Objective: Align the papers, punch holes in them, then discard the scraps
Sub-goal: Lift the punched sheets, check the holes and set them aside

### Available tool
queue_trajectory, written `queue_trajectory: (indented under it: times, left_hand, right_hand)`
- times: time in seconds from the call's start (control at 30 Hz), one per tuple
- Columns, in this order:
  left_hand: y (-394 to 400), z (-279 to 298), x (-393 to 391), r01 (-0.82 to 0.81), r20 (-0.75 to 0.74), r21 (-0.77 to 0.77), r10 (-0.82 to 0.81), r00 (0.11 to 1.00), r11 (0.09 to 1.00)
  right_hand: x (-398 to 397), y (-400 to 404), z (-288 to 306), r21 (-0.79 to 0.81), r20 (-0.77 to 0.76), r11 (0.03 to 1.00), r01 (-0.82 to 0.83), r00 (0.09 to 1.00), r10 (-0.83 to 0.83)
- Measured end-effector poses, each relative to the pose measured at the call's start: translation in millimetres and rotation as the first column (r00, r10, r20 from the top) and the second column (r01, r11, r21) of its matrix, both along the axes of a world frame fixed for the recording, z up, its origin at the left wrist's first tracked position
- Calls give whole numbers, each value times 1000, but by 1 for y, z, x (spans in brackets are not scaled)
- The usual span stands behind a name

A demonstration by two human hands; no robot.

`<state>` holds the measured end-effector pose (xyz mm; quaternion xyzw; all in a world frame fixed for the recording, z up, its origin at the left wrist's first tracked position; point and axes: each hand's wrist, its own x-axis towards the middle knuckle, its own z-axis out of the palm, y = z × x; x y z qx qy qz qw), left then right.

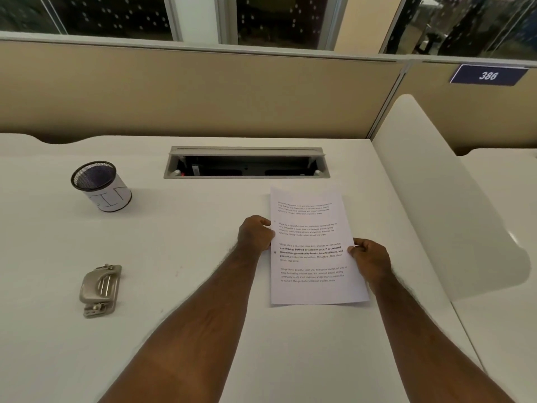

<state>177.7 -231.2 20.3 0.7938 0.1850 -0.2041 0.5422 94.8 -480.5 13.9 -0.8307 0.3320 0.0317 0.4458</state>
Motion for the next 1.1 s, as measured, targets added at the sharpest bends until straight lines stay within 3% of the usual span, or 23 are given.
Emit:
queue_trajectory:
  times: [0.23,0.57,0.87,1.1]
  left_hand:
    - [3,7,-10,89,112,235,-118,987,968]
    - [68,-1,-35,75,261,361,-178,949,929]
    - [179,-7,-66,-30,328,497,-155,932,867]
    - [218,-8,-90,-33,356,578,-216,909,815]
  right_hand:
    - [-4,0,2,-118,-68,992,-54,997,46]
    - [-13,31,19,-166,70,985,-37,996,50]
    - [-8,145,11,-201,221,926,-320,906,361]
    - [-7,228,-1,-278,118,772,-572,777,618]
